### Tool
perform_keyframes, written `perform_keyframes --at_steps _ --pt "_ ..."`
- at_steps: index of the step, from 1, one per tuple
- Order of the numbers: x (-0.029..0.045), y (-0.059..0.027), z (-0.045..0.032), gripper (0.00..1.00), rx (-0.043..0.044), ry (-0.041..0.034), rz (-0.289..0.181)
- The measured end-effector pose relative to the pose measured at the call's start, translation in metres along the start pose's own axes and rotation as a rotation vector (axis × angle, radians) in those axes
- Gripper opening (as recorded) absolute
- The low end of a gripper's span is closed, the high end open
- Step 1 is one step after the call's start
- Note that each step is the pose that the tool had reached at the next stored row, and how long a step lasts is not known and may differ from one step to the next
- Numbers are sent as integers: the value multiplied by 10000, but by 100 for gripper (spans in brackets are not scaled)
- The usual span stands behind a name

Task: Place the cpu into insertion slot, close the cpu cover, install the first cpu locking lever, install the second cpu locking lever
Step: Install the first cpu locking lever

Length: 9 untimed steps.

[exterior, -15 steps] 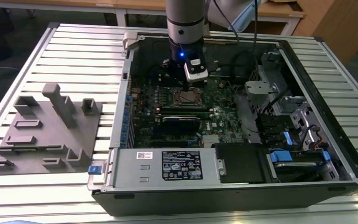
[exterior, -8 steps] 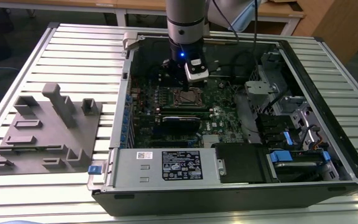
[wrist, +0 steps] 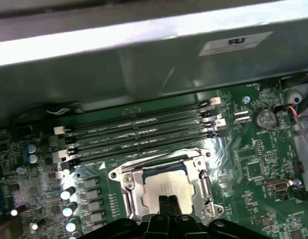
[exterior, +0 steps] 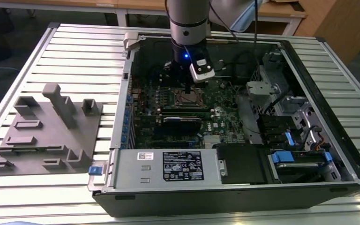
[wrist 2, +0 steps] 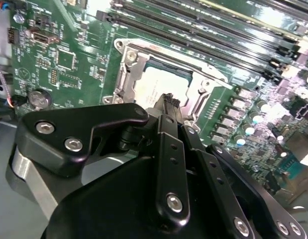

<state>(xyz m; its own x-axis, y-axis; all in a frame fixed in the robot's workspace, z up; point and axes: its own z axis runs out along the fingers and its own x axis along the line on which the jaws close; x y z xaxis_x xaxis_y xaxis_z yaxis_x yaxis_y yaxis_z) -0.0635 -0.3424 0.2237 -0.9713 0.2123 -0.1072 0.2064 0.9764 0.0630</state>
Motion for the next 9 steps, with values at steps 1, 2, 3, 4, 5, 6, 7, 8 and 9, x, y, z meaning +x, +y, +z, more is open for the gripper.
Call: perform_keyframes --at_steps 1,2,3,4,5,6,7,8,9 --pt "-16 3 2 11 9 3 -1" --pt "-31 6 4 11 29 5 -4" --pt "-45 10 7 11 73 4 -9" --pt "-56 12 9 11 136 0 -15" --pt "-66 14 11 11 205 -6 -23" --pt "-74 16 13 11 276 -13 -31" --pt "-81 17 15 11 342 -21 -40" --pt "-84 18 18 11 366 -23 -41" --pt "-85 18 23 11 369 -22 -41"
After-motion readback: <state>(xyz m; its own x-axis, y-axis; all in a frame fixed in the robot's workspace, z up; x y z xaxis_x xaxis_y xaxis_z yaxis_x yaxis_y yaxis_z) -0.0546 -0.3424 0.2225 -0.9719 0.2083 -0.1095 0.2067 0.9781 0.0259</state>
